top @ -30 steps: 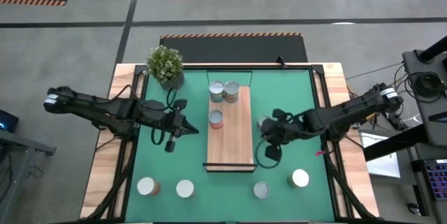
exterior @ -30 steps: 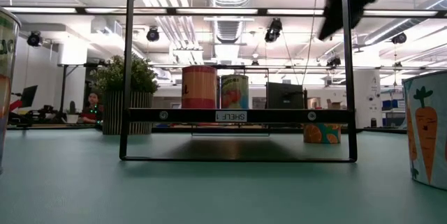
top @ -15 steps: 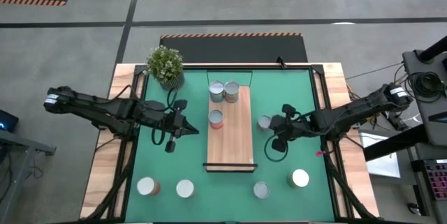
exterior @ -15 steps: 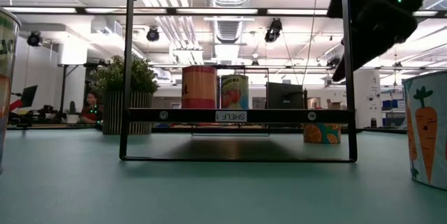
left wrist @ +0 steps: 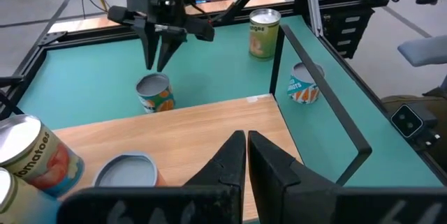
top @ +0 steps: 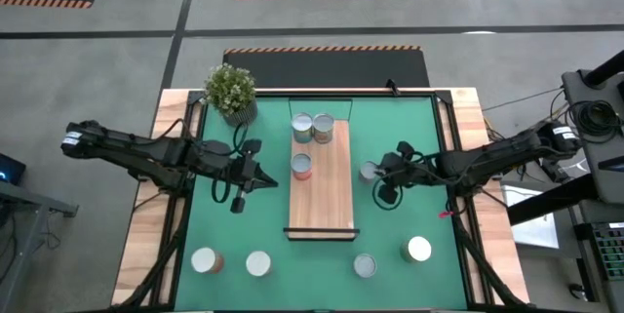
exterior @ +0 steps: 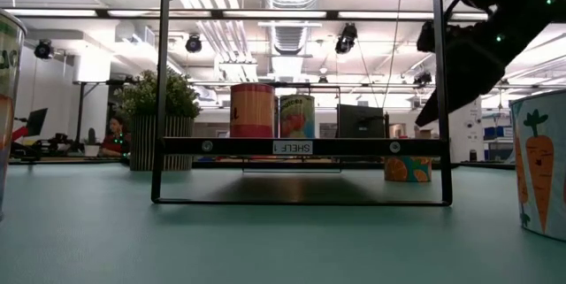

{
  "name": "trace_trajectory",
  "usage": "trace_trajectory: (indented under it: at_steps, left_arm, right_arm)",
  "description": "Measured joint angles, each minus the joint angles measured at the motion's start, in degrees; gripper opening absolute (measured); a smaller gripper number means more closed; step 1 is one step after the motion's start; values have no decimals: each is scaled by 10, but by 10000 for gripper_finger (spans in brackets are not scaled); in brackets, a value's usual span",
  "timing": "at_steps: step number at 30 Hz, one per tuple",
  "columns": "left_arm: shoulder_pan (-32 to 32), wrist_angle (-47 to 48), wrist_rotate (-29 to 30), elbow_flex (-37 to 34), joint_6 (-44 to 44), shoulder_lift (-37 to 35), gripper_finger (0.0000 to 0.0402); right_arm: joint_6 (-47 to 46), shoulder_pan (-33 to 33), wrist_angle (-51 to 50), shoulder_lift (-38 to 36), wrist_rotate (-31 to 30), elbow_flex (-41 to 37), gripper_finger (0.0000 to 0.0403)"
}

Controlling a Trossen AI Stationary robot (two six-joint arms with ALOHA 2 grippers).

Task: Pick and place cans onto a shelf
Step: Put the small canned oranges on the shelf

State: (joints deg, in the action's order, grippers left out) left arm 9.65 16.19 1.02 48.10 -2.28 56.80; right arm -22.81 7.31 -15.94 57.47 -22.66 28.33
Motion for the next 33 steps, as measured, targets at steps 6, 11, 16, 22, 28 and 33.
trace_trajectory:
  at_steps: [6, 11, 16, 22, 28, 33]
  left_arm:
    - [0, 0, 1, 0, 0, 1, 0]
    - [0, 0, 1, 0, 0, 1, 0]
    - [0, 1, 1, 0, -2, 1, 0]
    - [0, 1, 1, 0, -2, 1, 0]
    - [0, 1, 1, 0, -2, 1, 0]
    - [0, 1, 1, 0, -2, 1, 0]
  right_arm:
    - [-1, -11, 20, 16, -5, 0, 203]
    - [-1, -12, 19, 37, -4, -1, 291]
    - [-6, -11, 28, 57, 2, 0, 353]
    - [4, -13, 24, 75, 21, -2, 368]
    - [9, -17, 27, 76, 21, -2, 368]
    - [30, -18, 39, 78, 13, -2, 368]
